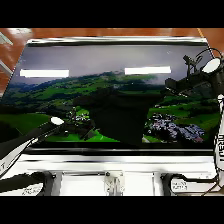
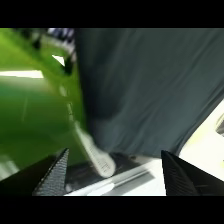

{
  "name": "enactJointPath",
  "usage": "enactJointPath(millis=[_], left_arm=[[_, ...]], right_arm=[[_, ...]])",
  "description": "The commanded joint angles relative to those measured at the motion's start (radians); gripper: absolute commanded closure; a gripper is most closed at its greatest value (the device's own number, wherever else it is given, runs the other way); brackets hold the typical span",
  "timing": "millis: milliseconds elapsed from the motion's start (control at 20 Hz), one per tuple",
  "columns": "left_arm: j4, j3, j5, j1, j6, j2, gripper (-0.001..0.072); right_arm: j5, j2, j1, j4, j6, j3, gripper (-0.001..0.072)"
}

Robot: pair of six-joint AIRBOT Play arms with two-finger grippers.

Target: Fold the shirts.

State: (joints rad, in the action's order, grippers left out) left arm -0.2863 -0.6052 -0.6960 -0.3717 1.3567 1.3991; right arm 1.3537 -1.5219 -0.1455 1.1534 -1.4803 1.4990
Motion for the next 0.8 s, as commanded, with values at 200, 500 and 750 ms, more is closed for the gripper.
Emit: enactJointPath(millis=[200,500,750], left_arm=[[0.033,-0.129,0.084,-0.020,-0.039,0.103,0.0564],[-0.291,-0.280,-0.078,0.069,-0.207,-0.064,0.0675],[-0.592,-0.815,-0.280,0.333,-0.064,-0.383,0.0674]], right_arm=[[0.002,0.001,0.000,-0.001,-0.001,0.000,0.0645],[-0.027,0.048,-0.010,-0.100,0.000,0.004,0.0645],[-0.216,0.250,-0.057,-0.186,0.011,0.196,0.0651]])
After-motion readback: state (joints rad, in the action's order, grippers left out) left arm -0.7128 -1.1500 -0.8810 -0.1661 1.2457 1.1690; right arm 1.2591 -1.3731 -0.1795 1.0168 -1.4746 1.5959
